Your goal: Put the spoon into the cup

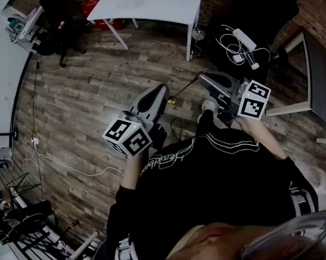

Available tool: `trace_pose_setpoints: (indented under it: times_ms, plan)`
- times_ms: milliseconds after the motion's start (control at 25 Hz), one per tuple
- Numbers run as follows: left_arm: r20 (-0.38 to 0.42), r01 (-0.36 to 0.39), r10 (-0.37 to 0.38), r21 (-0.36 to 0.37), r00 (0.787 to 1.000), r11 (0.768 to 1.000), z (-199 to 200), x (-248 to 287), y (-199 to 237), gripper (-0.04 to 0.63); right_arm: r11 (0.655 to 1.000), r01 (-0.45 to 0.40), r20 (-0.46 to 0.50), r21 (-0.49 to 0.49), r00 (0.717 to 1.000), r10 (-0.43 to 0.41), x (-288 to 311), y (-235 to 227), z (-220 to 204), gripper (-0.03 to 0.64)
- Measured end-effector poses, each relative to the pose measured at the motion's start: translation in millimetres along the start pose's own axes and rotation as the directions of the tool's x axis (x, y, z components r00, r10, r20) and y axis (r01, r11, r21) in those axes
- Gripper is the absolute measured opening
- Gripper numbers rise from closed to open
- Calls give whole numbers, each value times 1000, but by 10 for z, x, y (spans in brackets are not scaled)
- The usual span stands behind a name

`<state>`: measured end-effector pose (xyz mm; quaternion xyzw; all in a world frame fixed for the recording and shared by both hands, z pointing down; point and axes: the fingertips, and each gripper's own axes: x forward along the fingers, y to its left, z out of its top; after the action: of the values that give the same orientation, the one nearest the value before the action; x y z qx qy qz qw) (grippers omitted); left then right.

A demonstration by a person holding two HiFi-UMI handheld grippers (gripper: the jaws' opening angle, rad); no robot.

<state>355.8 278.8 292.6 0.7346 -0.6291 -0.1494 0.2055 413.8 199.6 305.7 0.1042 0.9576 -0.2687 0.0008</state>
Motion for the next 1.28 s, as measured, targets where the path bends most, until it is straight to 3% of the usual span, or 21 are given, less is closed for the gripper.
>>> trace_pose_setpoints:
  times_ms: [400, 760, 1000, 1280]
  plan:
    - [6, -19, 19, 23, 1000, 1000, 101, -141, -7, 8, 1000, -18, 11, -8, 1000, 18, 101, 95, 57, 0]
    - [20, -49, 49, 3, 999, 999, 204, -22, 202, 8, 1000, -4, -10, 2, 1000, 4, 228, -146, 107, 0]
    - [1, -93, 93, -17, 996, 996, 266, 114, 614, 8, 999, -2, -11, 41, 1000, 2, 505, -540, 130, 0]
    - [-17, -117, 117, -57, 993, 991, 540, 516, 1397, 8, 997, 7, -21, 80, 1000, -6, 1107, -1208, 326, 0]
